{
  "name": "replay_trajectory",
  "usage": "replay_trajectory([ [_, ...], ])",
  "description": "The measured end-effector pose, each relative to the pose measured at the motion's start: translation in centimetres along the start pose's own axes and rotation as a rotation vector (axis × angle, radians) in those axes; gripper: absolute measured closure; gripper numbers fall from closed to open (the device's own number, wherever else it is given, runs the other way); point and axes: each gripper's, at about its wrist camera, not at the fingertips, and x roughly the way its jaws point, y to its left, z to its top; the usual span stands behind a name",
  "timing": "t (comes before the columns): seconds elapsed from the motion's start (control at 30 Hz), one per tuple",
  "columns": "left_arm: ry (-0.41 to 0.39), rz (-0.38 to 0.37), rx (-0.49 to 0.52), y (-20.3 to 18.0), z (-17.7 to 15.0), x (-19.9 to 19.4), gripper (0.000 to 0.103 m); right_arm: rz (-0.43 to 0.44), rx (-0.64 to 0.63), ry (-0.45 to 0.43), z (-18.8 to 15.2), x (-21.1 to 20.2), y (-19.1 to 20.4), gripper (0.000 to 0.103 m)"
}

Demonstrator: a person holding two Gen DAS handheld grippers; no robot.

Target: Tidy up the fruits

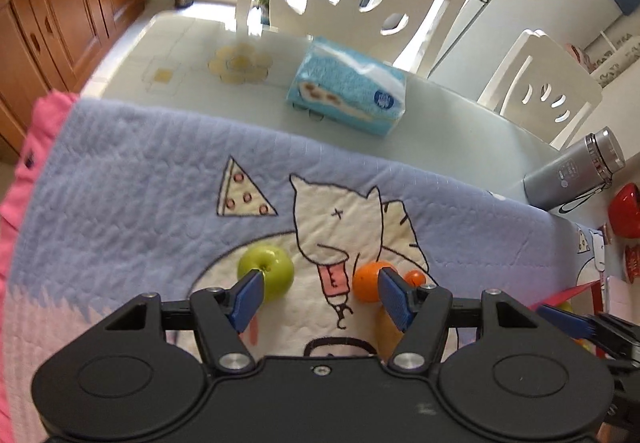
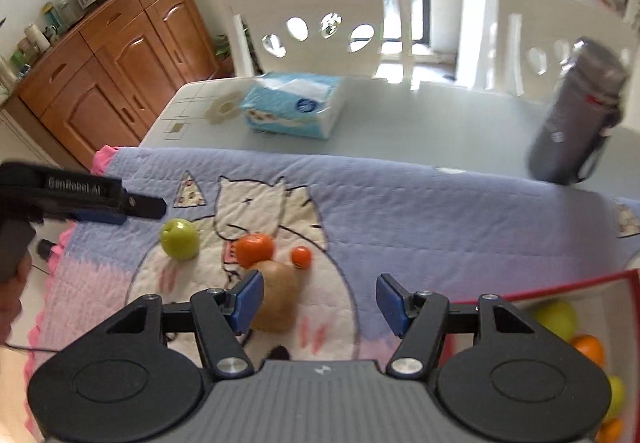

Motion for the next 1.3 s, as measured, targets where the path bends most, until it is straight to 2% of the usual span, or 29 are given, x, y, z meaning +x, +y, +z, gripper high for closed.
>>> replay_trajectory([
  [0.1, 0.022, -0.036, -0.05, 0.2, -0.2, 1.4, 0.039, 0.038, 0.037, 0.02, 0.7, 2.3, -0.2, 0.049],
  [0.17, 0.023, -0.049, -0.068, -0.2, -0.3, 2.3, 0.052, 0.049, 0.071, 0.041, 1.1, 3.8, -0.5, 0.054],
  [0.23, 0.033, -0.068, -0.081, -0.5, -0.2, 3.5, 0.052, 0.064, 0.113, 0.054, 1.5, 5.4, -0.9, 0.063],
  [0.43, 0.115, -0.146, -0.187, -0.3, 0.4, 7.1, 0.052, 0.088, 0.11, 0.104, 1.6, 9.6, -1.3, 0.07],
  [0.53, 0.14, -0.132, -0.191, -0.7, 0.4, 8.3, 0.045, 0.108, 0.119, 0.13, 1.5, 11.3, -1.4, 0.071],
  [0.7, 0.184, -0.139, -0.197, -1.1, 0.0, 10.0, 0.044, 0.13, 0.144, 0.146, 1.3, 13.0, -1.9, 0.072],
  [0.77, 0.183, -0.132, -0.193, -1.2, -0.1, 10.4, 0.044, 0.13, 0.15, 0.149, 1.2, 13.4, -2.0, 0.074],
  [0.83, 0.175, -0.126, -0.197, -1.3, -0.2, 10.5, 0.046, 0.14, 0.153, 0.145, 1.0, 13.4, -2.0, 0.08],
  [0.93, 0.162, -0.127, -0.19, -1.6, -0.2, 10.5, 0.055, 0.138, 0.14, 0.139, 1.0, 13.3, -1.7, 0.08],
  [1.3, 0.123, -0.083, -0.126, -2.8, -0.4, 9.2, 0.055, 0.123, 0.152, 0.109, 0.9, 11.7, -2.3, 0.081],
])
